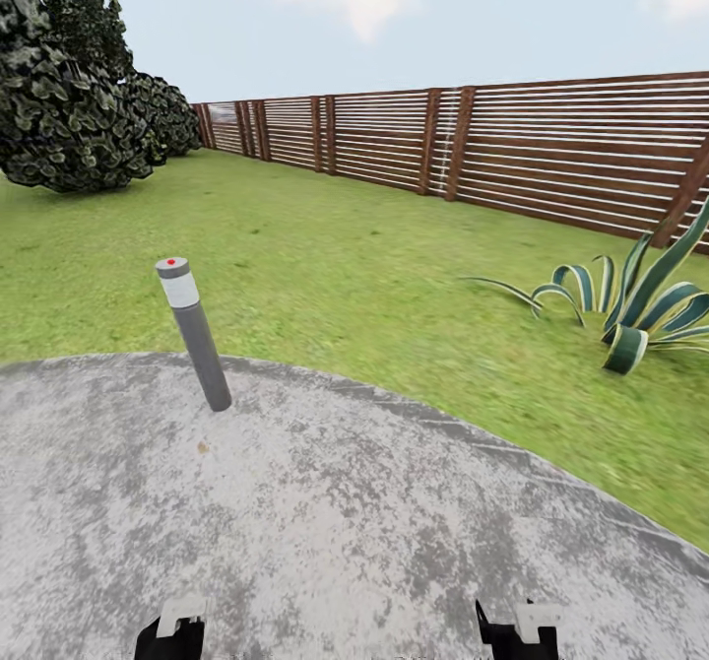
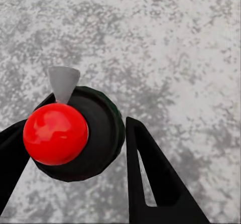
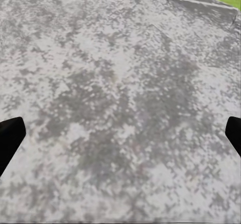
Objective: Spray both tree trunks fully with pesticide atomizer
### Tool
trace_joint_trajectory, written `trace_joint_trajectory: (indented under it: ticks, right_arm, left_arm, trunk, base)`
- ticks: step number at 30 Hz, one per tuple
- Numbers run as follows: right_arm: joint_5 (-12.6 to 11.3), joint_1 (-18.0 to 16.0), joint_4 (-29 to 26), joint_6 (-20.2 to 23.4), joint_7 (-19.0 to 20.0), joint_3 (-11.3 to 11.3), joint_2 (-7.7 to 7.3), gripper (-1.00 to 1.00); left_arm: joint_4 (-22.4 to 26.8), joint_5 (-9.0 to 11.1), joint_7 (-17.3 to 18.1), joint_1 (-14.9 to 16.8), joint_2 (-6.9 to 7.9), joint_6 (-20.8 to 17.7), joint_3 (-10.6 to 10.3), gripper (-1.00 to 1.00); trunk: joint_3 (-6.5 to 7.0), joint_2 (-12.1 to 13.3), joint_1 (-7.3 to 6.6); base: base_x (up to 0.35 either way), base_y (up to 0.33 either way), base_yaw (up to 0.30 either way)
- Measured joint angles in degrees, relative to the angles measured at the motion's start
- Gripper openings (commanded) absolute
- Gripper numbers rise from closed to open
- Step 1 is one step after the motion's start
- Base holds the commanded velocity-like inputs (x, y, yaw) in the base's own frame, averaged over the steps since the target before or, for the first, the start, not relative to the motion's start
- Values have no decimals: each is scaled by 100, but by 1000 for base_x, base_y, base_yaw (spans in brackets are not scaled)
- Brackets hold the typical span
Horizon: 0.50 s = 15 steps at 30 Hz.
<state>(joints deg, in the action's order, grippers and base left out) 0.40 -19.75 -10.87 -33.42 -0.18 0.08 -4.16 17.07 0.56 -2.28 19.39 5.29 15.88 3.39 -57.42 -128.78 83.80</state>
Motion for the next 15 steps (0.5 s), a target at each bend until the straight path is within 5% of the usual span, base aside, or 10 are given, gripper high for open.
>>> trace_joint_trajectory:
  ticks: [15]
  right_arm:
    - [4,2,3,0,2,0,3,100]
  left_arm:
    - [-5,6,0,3,0,0,8,-100]
  trunk:
    - [0,0,0]
  base:
    - [-231,-167,277]
